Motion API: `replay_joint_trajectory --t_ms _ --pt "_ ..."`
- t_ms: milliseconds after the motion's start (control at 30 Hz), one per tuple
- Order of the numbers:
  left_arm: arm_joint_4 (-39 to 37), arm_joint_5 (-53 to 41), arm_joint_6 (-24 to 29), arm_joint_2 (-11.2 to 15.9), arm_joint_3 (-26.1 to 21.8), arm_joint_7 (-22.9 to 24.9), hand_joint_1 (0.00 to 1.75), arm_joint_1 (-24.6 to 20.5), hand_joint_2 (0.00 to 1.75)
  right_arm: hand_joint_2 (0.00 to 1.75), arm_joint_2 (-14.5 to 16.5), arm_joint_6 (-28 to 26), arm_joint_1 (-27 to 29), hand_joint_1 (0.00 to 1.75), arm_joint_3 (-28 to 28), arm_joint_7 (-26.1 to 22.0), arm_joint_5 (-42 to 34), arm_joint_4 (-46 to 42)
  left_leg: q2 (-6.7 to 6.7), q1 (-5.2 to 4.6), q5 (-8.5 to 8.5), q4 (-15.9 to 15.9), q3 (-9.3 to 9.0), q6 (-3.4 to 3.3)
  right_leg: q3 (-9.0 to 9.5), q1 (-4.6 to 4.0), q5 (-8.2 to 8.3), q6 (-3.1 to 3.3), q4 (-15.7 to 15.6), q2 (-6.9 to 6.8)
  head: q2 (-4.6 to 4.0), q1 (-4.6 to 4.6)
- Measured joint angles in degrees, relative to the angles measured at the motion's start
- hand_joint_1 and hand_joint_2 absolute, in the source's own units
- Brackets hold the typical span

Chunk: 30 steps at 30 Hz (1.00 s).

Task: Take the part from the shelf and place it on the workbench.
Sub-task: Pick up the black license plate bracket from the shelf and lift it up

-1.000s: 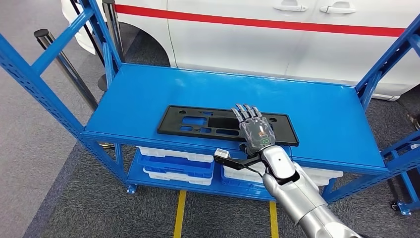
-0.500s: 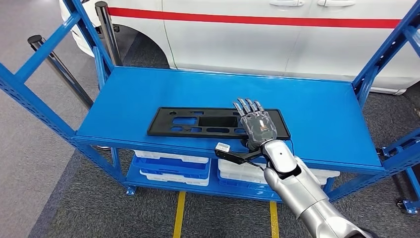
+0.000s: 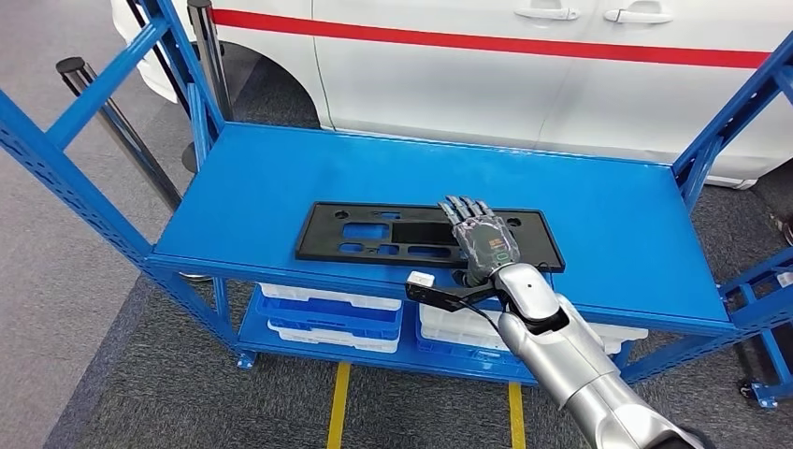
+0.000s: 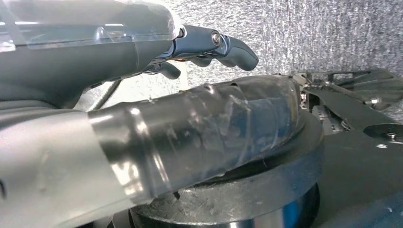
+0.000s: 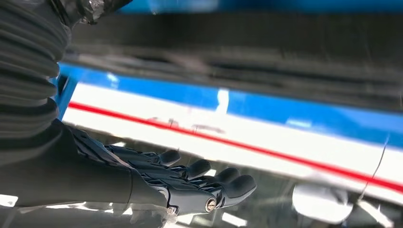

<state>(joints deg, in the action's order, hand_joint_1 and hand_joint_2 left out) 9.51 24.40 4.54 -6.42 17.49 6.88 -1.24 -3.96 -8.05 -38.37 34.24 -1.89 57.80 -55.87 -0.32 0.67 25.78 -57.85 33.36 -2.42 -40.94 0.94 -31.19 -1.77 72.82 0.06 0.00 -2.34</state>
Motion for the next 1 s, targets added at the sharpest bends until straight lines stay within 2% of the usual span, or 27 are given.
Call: replay_joint_trajectory --t_ms 33,67,100,133,233,300,400,433,467,500,567,633,700,767,833,867,933,967,1000 --pt "0.0 0.11 0.02 -0.01 -0.07 -0.22 0.0 0.0 0.0 1.75 0.0 0.68 -0.38 0.0 0.01 -0.29 -0.98 0.41 -0.05 0.01 0.16 -0.21 -0.03 0.13 1.77 0.08 2.19 0.07 -3.85 -0.02 0.0 -0.01" --pt "0.0 0.26 0.06 -0.01 -0.16 -0.44 0.0 0.01 0.0 1.75 0.0 1.29 -0.88 0.0 0.02 -0.54 -1.94 0.86 -0.08 -0.12 0.37 -0.46 0.03 0.35 3.6 0.03 3.7 0.19 -7.68 -0.03 0.0 -0.01" --pt "0.0 0.41 0.13 0.0 -0.26 -0.65 0.0 0.01 0.0 1.75 0.02 1.93 -1.42 0.0 0.04 -0.81 -2.86 1.33 -0.11 -0.24 0.56 -0.72 0.14 0.6 5.0 -0.02 4.68 0.42 -10.67 -0.01 0.0 0.01" --pt "0.0 0.57 0.2 0.01 -0.35 -0.87 0.0 0.0 0.0 1.75 0.05 2.59 -1.88 0.0 0.11 -1.1 -3.75 1.81 -0.12 -0.36 0.66 -0.89 0.23 0.88 5.74 -0.1 4.96 0.66 -12.33 0.03 0.0 0.03" --pt "0.0 0.89 0.48 0.02 -0.5 -1.59 0.0 -0.05 0.0 1.75 0.09 4.43 -2.88 0.0 0.38 -1.96 -6.11 3.4 -0.1 -0.34 0.77 -0.96 0.35 1.73 5.87 -0.26 4.91 1.71 -12.98 0.05 0.0 0.08" --pt "0.0 1.07 0.79 0.03 -0.57 -2.09 0.0 -0.05 0.0 1.75 0.13 5.51 -3.81 0.0 0.6 -2.51 -7.66 4.67 -0.05 -0.19 2.41 -3.17 1.3 2.31 5.97 -0.13 5.1 2.55 -13.27 0.0 0.0 0.08" --pt "0.0 1.27 1.22 0.03 -0.61 -2.75 0.0 -0.02 0.0 1.75 0.21 6.72 -4.93 0.0 1.2 -3.26 -9.54 6.77 0.0 -0.04 7.36 -13.48 6.15 2.83 6.03 -0.24 5.09 3.14 -13.34 -0.06 0.0 0.11" --pt "0.0 1.31 1.32 0.03 -0.62 -2.95 0.0 0.0 0.0 1.75 0.23 6.93 -5.19 0.0 1.41 -3.45 -9.98 7.44 0.0 -0.02 8.01 -16.13 7.48 2.86 6.05 -0.34 5.06 3.19 -13.32 -0.08 0.0 0.11" --pt "0.0 1.35 1.42 0.03 -0.62 -3.13 0.0 0.03 0.0 1.75 0.24 7.02 -5.46 0.0 1.63 -3.61 -10.36 8.02 0.0 -0.03 7.57 -16.8 7.91 2.78 6.11 -0.44 5.03 3.22 -13.31 -0.07 0.0 0.11" --pt "0.0 1.4 1.51 0.03 -0.63 -3.27 0.0 0.05 0.0 1.75 0.26 7.09 -5.74 0.0 1.81 -3.73 -10.61 8.47 0.0 -0.05 6.09 -15.21 7.21 2.59 6.2 -0.52 5.0 3.24 -13.3 -0.04 0.0 0.11" --pt "0.0 1.61 1.68 0.05 -0.64 -3.44 0.0 0.07 0.0 1.75 0.28 7.2 -6.27 0.0 2.03 -3.88 -10.96 9.2 -0.01 -0.24 2.23 -7.57 3.6 1.83 6.45 -0.71 4.89 3.2 -13.31 0.02 0.0 0.09" --pt "0.0 1.8 1.86 0.09 -0.68 -3.55 0.0 0.05 0.0 1.75 0.3 7.22 -6.72 0.0 2.23 -4.01 -11.29 9.9 -0.02 -0.57 0.44 -1.81 0.86 1.2 6.47 -0.86 4.83 2.88 -13.29 0.06 0.0 0.08" --pt "0.0 1.85 1.96 0.11 -0.75 -3.6 0.0 0.03 0.0 1.75 0.38 7.16 -7.0 0.0 2.56 -4.15 -11.61 10.48 -0.04 -0.81 0.43 -0.72 0.38 0.95 6.46 -0.82 4.91 2.33 -13.43 0.05 0.0 0.08" --pt "0.0 1.88 1.97 0.09 -0.81 -3.61 0.0 -0.02 0.0 1.75 0.48 7.08 -7.18 0.0 2.85 -4.23 -11.81 10.9 0.05 -0.52 0.01 0.0 -0.02 0.52 6.45 -0.8 4.59 1.66 -13.26 0.02 0.0 0.06" --pt "0.0 1.91 2.0 0.07 -0.84 -3.61 0.0 -0.03 0.0 1.75 0.5 7.03 -7.4 0.0 3.02 -4.26 -11.86 11.3 0.21 -0.18 -0.43 0.77 -0.43 0.04 5.11 -0.72 2.51 1.0 -10.22 0.02 0.0 -0.01" --pt "0.0 1.92 2.01 0.06 -0.85 -3.62 0.0 -0.02 0.0 1.75 0.5 7.02 -7.43 0.22 3.1 -4.27 -11.86 11.52 0.26 -0.22 -0.47 0.87 -0.46 -0.08 3.73 -0.55 0.89 0.72 -7.21 0.02 0.0 -0.04" --pt "0.0 1.94 2.01 0.05 -0.86 -3.61 0.0 -0.01 0.0 1.75 0.5 7.0 -7.4 1.07 3.29 -4.27 -11.86 12.03 0.29 -0.21 -0.43 0.8 -0.39 -0.22 0.62 -0.22 -1.65 0.3 -0.89 -0.01 0.0 -0.05" --pt "0.0 1.96 2.01 0.05 -0.86 -3.61 0.0 -0.01 0.0 1.75 0.5 6.99 -7.37 1.5 3.39 -4.28 -11.88 12.3 0.27 -0.18 -0.37 0.73 -0.39 -0.19 -0.12 -0.06 -1.58 0.16 0.45 -0.02 0.0 -0.05" --pt "0.0 1.98 2.01 0.05 -0.87 -3.61 0.0 -0.01 0.0 1.75 0.5 6.96 -7.37 1.71 3.46 -4.28 -11.91 12.53 0.22 -0.14 -0.25 0.59 -0.41 -0.11 0.14 0.1 -0.45 0.06 -0.27 -0.03 0.0 -0.06"
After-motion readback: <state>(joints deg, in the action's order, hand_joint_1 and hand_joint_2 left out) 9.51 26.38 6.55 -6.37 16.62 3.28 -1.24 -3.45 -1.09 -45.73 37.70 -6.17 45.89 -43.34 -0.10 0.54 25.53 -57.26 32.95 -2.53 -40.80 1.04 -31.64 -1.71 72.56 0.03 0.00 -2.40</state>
